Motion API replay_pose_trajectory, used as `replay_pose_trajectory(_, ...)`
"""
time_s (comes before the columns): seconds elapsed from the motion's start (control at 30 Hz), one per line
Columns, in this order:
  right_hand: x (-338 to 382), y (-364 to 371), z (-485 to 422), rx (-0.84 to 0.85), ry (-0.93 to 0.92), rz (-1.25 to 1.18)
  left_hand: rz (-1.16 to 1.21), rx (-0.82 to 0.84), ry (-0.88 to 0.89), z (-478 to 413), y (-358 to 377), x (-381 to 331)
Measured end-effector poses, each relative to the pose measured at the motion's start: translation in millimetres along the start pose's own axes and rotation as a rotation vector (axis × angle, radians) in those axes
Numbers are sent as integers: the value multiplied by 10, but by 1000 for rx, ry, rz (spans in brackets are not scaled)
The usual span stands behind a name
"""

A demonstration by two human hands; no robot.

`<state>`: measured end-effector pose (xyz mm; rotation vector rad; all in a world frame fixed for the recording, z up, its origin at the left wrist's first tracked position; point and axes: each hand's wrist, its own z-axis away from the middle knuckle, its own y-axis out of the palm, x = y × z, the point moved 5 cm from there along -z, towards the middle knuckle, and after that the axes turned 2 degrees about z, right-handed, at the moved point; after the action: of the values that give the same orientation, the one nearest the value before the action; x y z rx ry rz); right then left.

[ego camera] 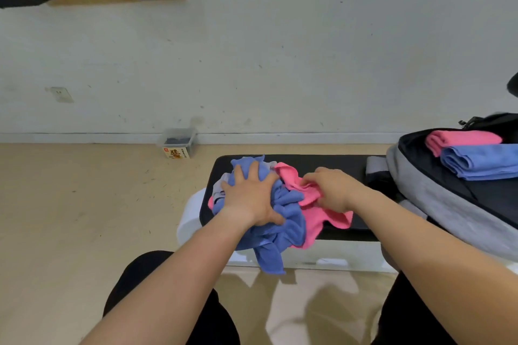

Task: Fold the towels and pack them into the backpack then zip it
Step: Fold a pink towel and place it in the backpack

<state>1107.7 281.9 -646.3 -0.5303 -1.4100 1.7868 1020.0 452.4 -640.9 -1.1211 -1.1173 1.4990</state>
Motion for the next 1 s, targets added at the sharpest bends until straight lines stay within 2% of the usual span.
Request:
replay_pose_trajectory(0.1,-15,-245,66,-123,-13,0,60,-109,-54,-43,-62,57)
replay_pose_trajectory(0.23,-25,-767,90,-280,12,38,108,-115,-79,-105,-156,67)
replay_pose_trajectory(0.47,-24,-1369,202,-426,69,109,137,-117,-101,-187,-273,-18)
replay_pose_trajectory(0.77,-96,-1542,403,-520,124,202,14,-160,-86,-127,-501,21)
replay_pose_trajectory(1.0,-199,-2020,599,-753,220,272,-163,-138,-68,-63,-573,54)
